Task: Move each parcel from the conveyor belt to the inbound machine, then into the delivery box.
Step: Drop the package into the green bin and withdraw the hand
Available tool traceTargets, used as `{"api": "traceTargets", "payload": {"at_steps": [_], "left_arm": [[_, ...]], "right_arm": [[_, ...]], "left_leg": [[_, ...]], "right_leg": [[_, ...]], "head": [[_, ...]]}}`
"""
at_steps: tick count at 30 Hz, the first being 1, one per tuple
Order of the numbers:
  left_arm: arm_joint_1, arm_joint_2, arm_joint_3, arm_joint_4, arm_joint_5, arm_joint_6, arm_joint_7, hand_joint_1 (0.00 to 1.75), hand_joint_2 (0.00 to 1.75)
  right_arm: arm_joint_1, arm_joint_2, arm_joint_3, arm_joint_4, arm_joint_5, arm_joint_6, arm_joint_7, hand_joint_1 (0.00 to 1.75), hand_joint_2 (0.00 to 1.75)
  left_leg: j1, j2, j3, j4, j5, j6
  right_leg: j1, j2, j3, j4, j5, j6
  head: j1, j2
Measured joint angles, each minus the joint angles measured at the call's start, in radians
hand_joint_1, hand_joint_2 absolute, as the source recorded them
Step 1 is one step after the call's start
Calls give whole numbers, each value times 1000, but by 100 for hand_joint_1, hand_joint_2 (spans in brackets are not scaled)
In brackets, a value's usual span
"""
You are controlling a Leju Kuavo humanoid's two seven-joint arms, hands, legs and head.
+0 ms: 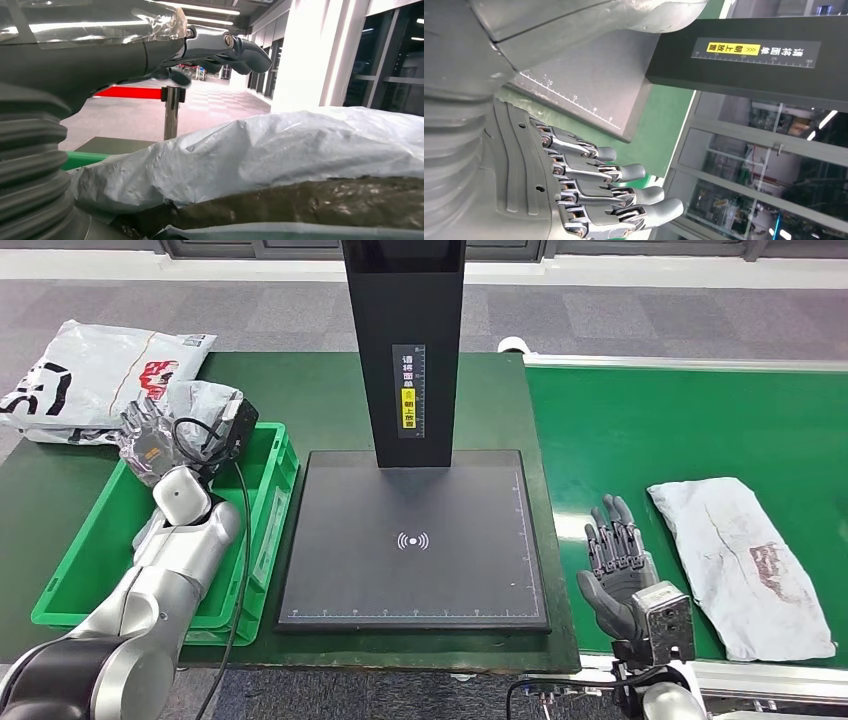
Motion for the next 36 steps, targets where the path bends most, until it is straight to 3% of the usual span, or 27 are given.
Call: {"api": "traceTargets", "payload": {"at_steps": [2,4,7,9,11,13,14,18,23,30,36], "left_arm": [[1,-1,3,-6,4,5,-17,0,175],[2,-11,28,-24,76,9,-111,0,175],[2,-53,128,-82,448,-86,-469,0,175],[2,-86,210,-133,807,-317,-701,0,175],[1,-108,284,-176,1101,-628,-820,0,175],[1,-122,336,-204,1221,-836,-854,0,175],[1,-128,355,-214,1234,-871,-858,0,175],[1,-143,404,-235,1276,-850,-861,0,175],[38,-153,435,-294,1604,-1087,-817,0,175],[146,-186,433,-444,1791,-1103,-759,0,175],[333,-255,327,-671,1622,-1054,-859,0,175]], "right_arm": [[-4,0,0,5,3,-2,0,0,175],[-8,-1,0,10,5,-9,0,0,175],[-8,-4,-3,16,6,-22,0,0,175],[-7,-8,-11,19,4,-27,-2,0,175],[-6,-11,-20,23,1,-28,-7,0,175],[-5,-14,-27,27,-1,-28,-12,0,175],[-5,-15,-30,28,-2,-27,-13,0,175],[-5,-17,-33,35,-3,-26,-15,0,175],[-26,-19,-33,60,15,-35,-13,0,175],[-53,-19,-33,89,47,-62,1,0,175],[-113,-45,-64,142,175,-217,69,0,175]], "left_leg": [[0,0,0,0,0,0],[0,0,0,0,0,0],[0,0,0,0,0,0],[0,-1,0,0,0,0],[0,-1,-1,0,0,0],[-1,0,-1,0,0,0],[-1,1,-1,0,0,0],[-1,4,-1,0,-1,0],[0,-1,-1,0,0,-2],[0,0,-1,0,0,-2],[-1,-1,-2,0,-1,-1]], "right_leg": [[0,0,0,0,0,0],[0,0,0,0,0,0],[0,0,0,0,0,0],[0,-1,0,-1,0,0],[0,-1,0,-1,0,0],[-1,-1,0,-1,0,0],[-1,0,0,-1,0,0],[0,3,-2,0,1,0],[2,-1,-1,0,0,-1],[1,-1,-1,0,0,-1],[-1,-2,-1,-1,-1,0]], "head": [[0,0],[0,0],[0,0],[0,0],[0,0],[0,0],[0,0],[0,0],[0,0],[0,0],[0,0]]}}
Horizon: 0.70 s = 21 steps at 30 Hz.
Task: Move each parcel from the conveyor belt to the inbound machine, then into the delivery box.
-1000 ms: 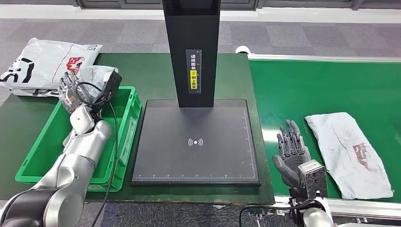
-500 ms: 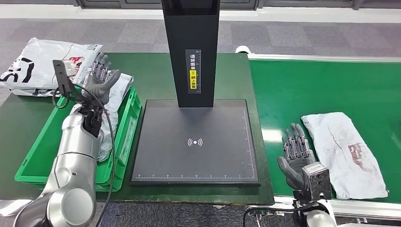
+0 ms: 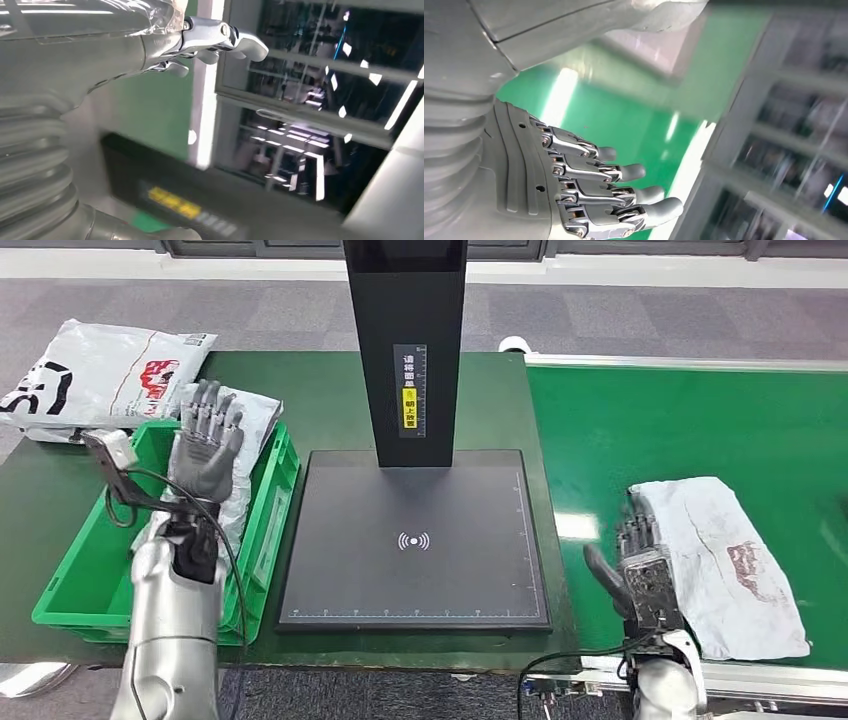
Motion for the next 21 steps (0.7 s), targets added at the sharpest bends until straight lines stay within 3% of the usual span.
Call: {"api": "traceTargets", "payload": {"at_steps": [4,7,13,17,21], "left_arm": [[85,-34,-78,-101,-30,16,-23,0,175],[146,-49,-135,-148,-81,12,-74,0,175],[306,-73,-286,-183,-183,28,-243,0,175],[347,-72,-336,-175,-190,5,-280,0,175],[361,-71,-359,-148,-183,-16,-284,0,175]], "right_arm": [[-40,-23,-25,39,42,-38,19,0,175],[-90,-55,-48,90,134,-124,81,0,175],[-350,-227,-143,356,416,-319,263,0,175],[-489,-342,-172,553,559,-398,365,0,175],[-577,-424,-184,720,680,-427,474,0,175]], "left_leg": [[-1,1,0,0,-1,1],[-2,1,0,0,-1,2],[-3,1,-1,1,0,4],[-4,-2,-2,1,1,6],[-4,-3,-2,1,1,6]], "right_leg": [[-1,0,0,0,0,1],[-1,1,0,0,1,1],[-3,1,0,-1,3,4],[-4,-2,-1,-1,3,5],[-4,-3,-1,-1,3,5]], "head": [[0,0],[0,0],[0,0],[0,0],[0,0]]}}
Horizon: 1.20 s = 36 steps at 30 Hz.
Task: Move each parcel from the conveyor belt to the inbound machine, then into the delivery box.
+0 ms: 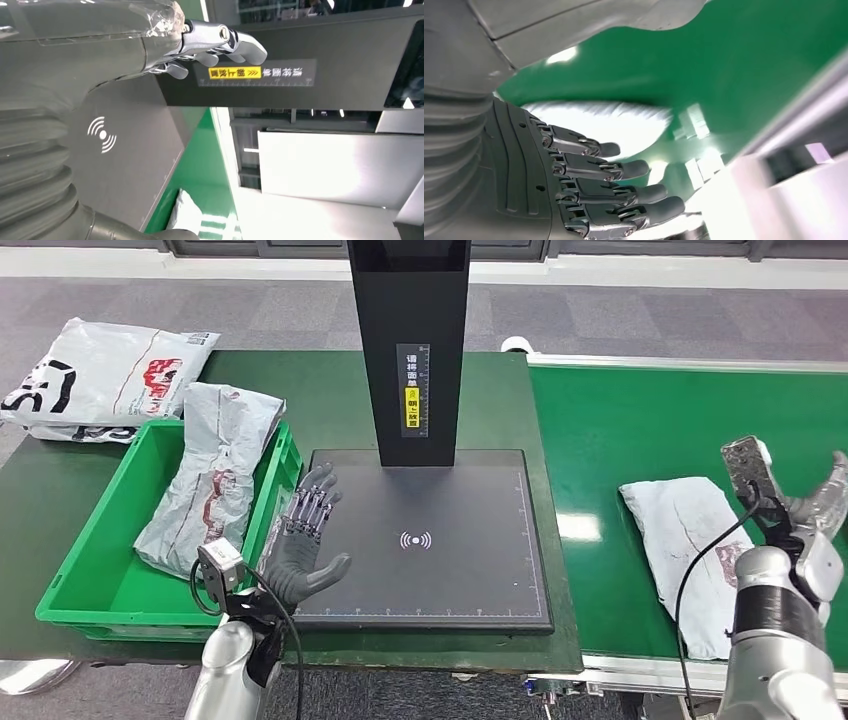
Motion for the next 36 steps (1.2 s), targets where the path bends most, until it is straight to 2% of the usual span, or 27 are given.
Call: {"api": "traceTargets", "payload": {"at_steps": [3,6,13,21,25,29,36], "left_arm": [[-3,1,-7,36,10,-10,-4,0,175],[-8,1,-17,77,14,-10,-14,0,175],[-15,1,-30,131,22,-5,-27,0,175],[-18,1,-35,159,24,-4,-28,0,175],[-20,1,-38,169,27,-3,-30,0,175],[-22,1,-46,177,28,-2,-35,0,175],[-22,1,-50,180,26,-1,-44,0,175]], "right_arm": [[-16,-47,-1,97,119,17,100,0,175],[-6,-77,-1,179,192,62,146,0,175],[52,-83,-1,297,297,168,219,0,175],[75,-74,-1,342,313,189,229,0,175],[80,-69,-1,357,331,250,213,0,175],[96,-48,-1,372,348,303,181,0,175],[99,-14,-1,378,349,310,160,0,175]], "left_leg": [[0,-1,0,0,0,0],[0,0,0,0,-1,0],[0,0,0,0,-1,0],[0,0,0,0,-1,0],[0,0,0,0,-1,0],[1,1,0,0,-1,0],[3,4,4,0,-2,-1]], "right_leg": [[0,-1,0,0,0,0],[0,0,0,0,0,0],[0,0,0,0,-1,1],[0,1,0,0,-1,1],[0,1,0,0,-1,1],[1,1,0,0,-1,1],[2,3,3,0,-1,0]], "head": [[0,0],[0,0],[0,0],[0,0],[0,0],[0,0],[0,0]]}}
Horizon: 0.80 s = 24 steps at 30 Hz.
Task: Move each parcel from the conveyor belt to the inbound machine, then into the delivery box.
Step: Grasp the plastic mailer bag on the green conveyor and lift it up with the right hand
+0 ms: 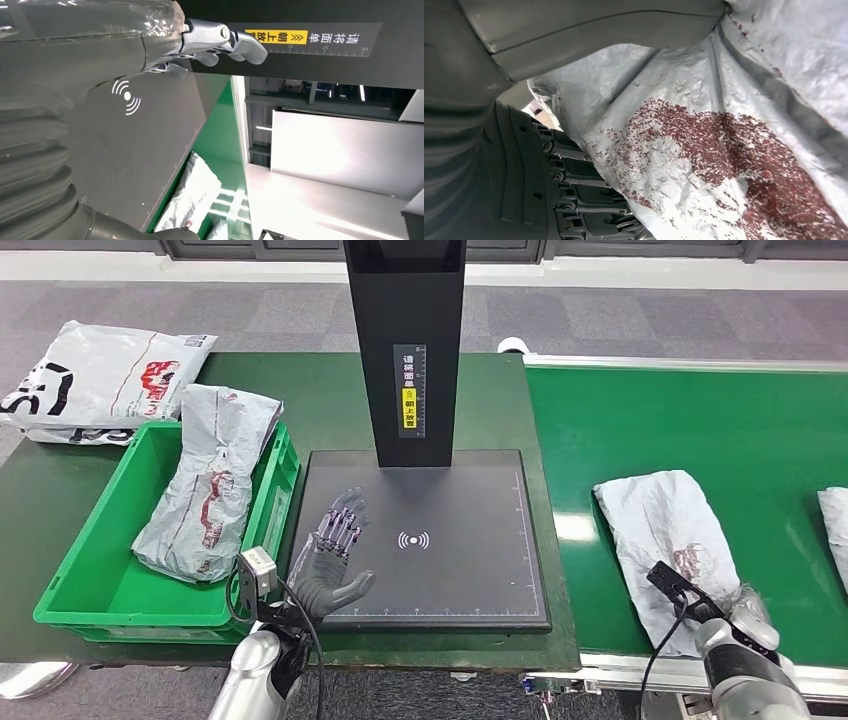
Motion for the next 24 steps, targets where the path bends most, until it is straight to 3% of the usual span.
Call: {"api": "traceTargets", "payload": {"at_steps": [9,10,13,14,24], "left_arm": [[3,0,-1,-17,-6,13,-6,0,175],[3,0,-1,-18,-6,13,-6,0,175],[3,0,-1,-19,-6,13,-7,0,175],[3,0,-1,-20,-6,13,-7,0,175],[6,0,-1,-34,-12,18,-7,0,175]], "right_arm": [[-5,36,0,0,-33,-12,-51,0,175],[-5,38,0,0,-33,-12,-52,14,175],[-5,44,0,0,-35,-13,-55,145,175],[-5,46,0,0,-38,-14,-59,175,175],[-19,51,-22,0,-71,-33,-111,175,175]], "left_leg": [[1,3,2,0,0,0],[1,3,2,0,0,0],[1,3,3,0,0,0],[1,3,3,0,0,0],[1,6,4,1,0,0]], "right_leg": [[1,2,2,0,1,-1],[1,2,2,0,1,-1],[1,3,2,0,1,-1],[1,3,3,0,1,-1],[1,6,4,-1,3,0]], "head": [[0,0],[0,0],[0,0],[0,0],[0,0]]}}
